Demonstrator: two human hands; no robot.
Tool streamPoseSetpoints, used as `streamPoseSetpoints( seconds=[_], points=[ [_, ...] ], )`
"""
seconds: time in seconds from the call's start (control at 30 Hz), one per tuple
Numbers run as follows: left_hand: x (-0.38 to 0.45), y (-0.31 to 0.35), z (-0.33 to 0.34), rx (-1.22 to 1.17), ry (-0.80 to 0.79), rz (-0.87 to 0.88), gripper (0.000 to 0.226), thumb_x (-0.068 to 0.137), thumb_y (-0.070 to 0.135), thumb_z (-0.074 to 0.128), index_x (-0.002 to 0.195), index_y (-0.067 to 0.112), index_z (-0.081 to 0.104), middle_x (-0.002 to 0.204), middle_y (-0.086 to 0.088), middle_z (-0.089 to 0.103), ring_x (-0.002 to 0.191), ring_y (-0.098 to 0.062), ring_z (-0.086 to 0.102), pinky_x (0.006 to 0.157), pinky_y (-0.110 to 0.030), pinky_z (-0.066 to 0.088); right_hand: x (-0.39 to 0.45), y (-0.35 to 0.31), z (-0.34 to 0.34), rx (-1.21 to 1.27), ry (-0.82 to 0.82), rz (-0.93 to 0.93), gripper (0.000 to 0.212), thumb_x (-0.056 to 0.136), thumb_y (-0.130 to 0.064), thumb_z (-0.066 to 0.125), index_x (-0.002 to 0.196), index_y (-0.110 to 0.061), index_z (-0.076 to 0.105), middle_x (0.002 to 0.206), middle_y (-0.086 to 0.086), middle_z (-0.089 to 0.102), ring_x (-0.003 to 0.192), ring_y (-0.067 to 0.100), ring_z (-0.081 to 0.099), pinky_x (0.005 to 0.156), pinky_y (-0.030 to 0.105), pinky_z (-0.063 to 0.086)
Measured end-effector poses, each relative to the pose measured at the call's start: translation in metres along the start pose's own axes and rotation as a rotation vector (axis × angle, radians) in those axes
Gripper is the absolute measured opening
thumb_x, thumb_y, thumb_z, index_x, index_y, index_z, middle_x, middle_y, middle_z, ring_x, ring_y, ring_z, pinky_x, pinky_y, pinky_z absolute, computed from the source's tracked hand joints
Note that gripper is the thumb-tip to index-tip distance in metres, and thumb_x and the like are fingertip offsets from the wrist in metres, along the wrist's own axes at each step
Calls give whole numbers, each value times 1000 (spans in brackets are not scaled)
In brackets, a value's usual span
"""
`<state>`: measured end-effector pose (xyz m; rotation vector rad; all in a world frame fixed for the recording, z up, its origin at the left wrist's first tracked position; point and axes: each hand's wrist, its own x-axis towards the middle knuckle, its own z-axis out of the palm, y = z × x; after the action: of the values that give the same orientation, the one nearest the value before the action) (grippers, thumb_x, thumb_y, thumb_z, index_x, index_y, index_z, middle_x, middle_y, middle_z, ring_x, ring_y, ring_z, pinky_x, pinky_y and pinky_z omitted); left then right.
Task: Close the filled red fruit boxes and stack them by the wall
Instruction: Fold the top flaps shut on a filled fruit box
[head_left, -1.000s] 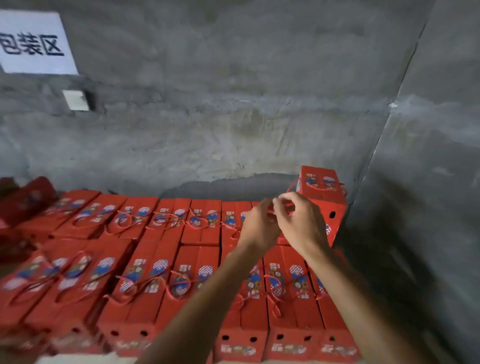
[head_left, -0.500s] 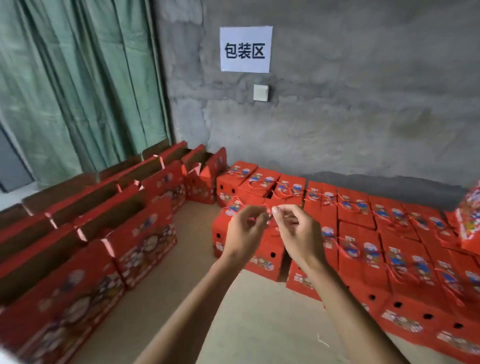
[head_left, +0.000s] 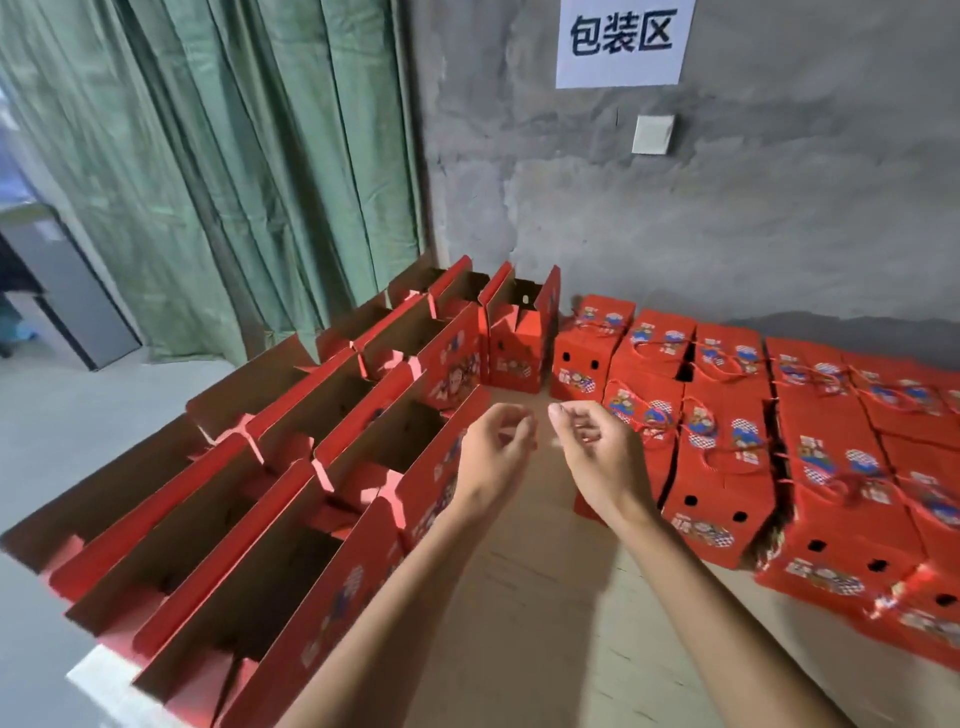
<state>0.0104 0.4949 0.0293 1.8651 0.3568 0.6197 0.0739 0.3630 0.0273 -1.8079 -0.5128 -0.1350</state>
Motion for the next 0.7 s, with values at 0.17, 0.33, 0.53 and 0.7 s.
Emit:
streamPoseSetpoints(
  seconds=[0.17,0.33,0.53,0.7],
  points=[
    [81,-12,13,-15,-52,77,15,100,21,62,109,14,72,93,5,74,78,-7,72,77,-38,63,62,24,21,-74,66,8,23,95,-50,67,93,-28,73,80,-19,72,78,-2,68,68,18,51],
    [170,-36,27,45,-86,61,16,98,23,62,107,17,74,99,7,74,91,-9,70,87,-39,59,147,55,52,-96,97,93,28,92,-52,66,96,-26,75,84,-15,75,82,-2,68,69,17,50],
    [292,-60,35,258,-210,78,21,98,23,58,115,17,69,109,1,72,96,-16,70,86,-41,62,244,92,86,-159,23,200,26,95,-49,65,100,-24,72,85,-7,74,82,18,71,76,34,54],
    [391,-95,51,429,-255,97,23,100,25,58,121,19,65,116,0,71,98,-16,68,83,-41,62,328,121,122,-235,30,230,29,93,-49,65,107,-25,72,102,-12,72,95,12,68,83,32,52]
  ],
)
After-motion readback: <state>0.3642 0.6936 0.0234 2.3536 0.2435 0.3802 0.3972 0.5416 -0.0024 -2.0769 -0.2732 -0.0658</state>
